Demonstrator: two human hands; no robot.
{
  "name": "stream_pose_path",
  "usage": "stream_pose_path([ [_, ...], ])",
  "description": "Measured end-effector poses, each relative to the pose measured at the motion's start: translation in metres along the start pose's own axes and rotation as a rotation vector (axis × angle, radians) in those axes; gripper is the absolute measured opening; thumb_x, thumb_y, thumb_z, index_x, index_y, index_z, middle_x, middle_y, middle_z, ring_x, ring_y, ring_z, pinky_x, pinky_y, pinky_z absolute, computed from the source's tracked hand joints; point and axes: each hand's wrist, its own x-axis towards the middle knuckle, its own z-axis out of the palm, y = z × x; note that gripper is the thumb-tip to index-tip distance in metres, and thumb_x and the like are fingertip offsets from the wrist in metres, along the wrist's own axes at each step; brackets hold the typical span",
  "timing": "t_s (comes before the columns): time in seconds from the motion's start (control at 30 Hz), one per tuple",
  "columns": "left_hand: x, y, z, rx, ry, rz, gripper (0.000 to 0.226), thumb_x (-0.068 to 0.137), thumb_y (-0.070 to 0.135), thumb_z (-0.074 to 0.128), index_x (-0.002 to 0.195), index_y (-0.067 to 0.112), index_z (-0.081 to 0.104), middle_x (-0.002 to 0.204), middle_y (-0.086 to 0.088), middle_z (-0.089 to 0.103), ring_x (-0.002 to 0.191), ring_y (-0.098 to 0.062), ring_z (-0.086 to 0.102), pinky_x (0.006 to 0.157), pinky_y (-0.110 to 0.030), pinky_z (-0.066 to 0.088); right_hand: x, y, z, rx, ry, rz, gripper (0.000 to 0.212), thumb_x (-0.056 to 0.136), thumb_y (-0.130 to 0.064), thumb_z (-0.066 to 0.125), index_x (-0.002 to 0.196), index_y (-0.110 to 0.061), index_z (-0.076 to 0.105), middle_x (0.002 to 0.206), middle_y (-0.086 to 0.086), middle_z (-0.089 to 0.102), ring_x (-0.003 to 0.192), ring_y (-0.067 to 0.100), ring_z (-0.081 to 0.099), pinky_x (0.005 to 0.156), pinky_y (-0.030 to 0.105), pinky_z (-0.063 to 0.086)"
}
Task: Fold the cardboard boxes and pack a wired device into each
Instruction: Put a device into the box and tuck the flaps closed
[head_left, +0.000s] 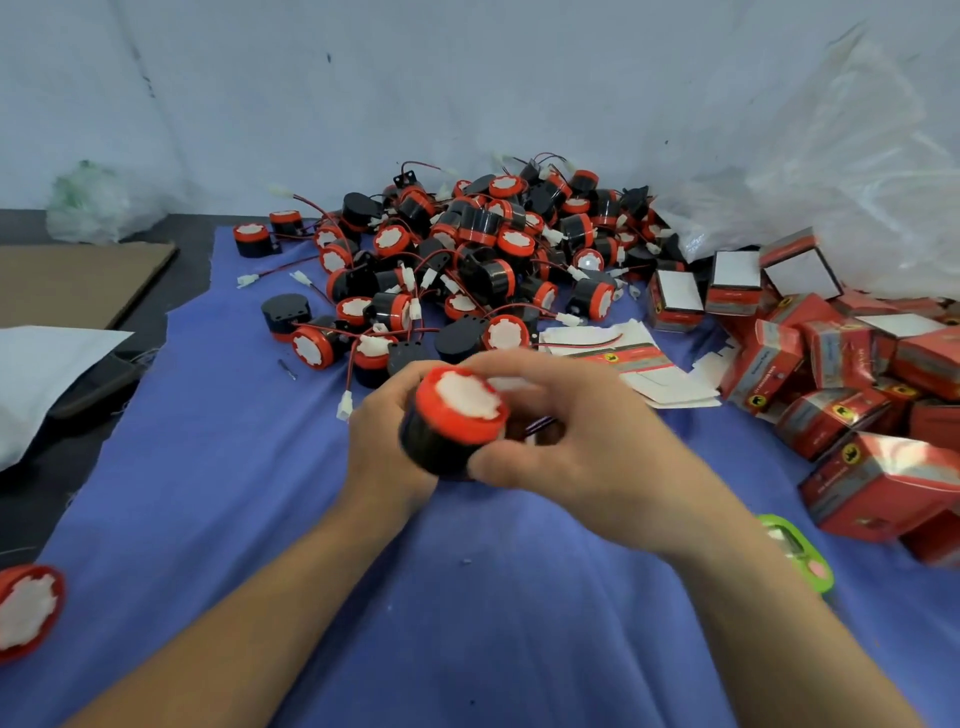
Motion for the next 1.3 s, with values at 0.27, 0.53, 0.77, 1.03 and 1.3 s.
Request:
stream_pose_path([
  [0.27,0.008,-0.002,0.006,0.01,-0.073,-0.033,0.035,0.105,0.02,0.044,0.113,0.034,0.075,0.111,0.015,0.076,0.108,-0.009,0.07,0.091,-0.033,0.058,0.008,0.023,0.002,-0.301,0.181,0.067,0.061,0.073,-0.013,0.084,0.121,-0.049,0.07,0.098,-0.031,0.074,0.094,-0.009,0.068,0.077,0.009,0.049],
  [0.53,0.005,0.003,0.011,0.029,-0.09,-0.054,0.036,0.104,0.021,0.046,0.123,0.041,0.069,0.114,0.027,0.074,0.11,0.005,0.067,0.086,-0.012,0.053,0.014,0.021,0.029,-1.189,0.139,0.1,0.042,0.085,-0.027,0.063,0.125,-0.034,0.054,0.101,-0.007,0.068,0.105,0.022,0.05,0.082,0.037,0.022],
  [0.77,0.006,0.014,0.009,0.049,-0.111,-0.073,0.045,0.085,0.03,0.06,0.104,0.071,0.062,0.108,0.037,0.07,0.102,0.009,0.066,0.075,-0.005,0.048,0.022,0.021,0.014,-1.293,0.007,0.04,0.03,0.094,-0.025,0.05,0.119,-0.034,0.063,0.102,-0.011,0.067,0.093,0.02,0.035,0.079,0.035,0.015],
  [1.03,0.007,0.003,0.014,0.139,-0.258,-0.141,0.059,0.084,0.038,0.068,0.125,0.072,0.043,0.114,0.039,0.065,0.106,0.01,0.064,0.083,-0.016,0.054,0.026,0.029,0.009,-1.128,-0.022,-0.029,0.027,0.096,-0.023,0.057,0.112,-0.035,0.074,0.11,-0.014,0.072,0.113,0.018,0.051,0.103,0.034,0.022],
  [1.3,0.007,-0.004,0.02,0.139,-0.24,-0.174,0.041,0.083,0.033,0.074,0.118,0.049,0.062,0.109,0.036,0.069,0.102,0.016,0.062,0.075,-0.001,0.044,-0.01,0.055,-0.032,-0.327,0.437,0.336,0.035,0.091,-0.012,0.063,0.109,-0.039,0.074,0.093,-0.023,0.074,0.08,-0.005,0.065,0.058,0.01,0.042],
])
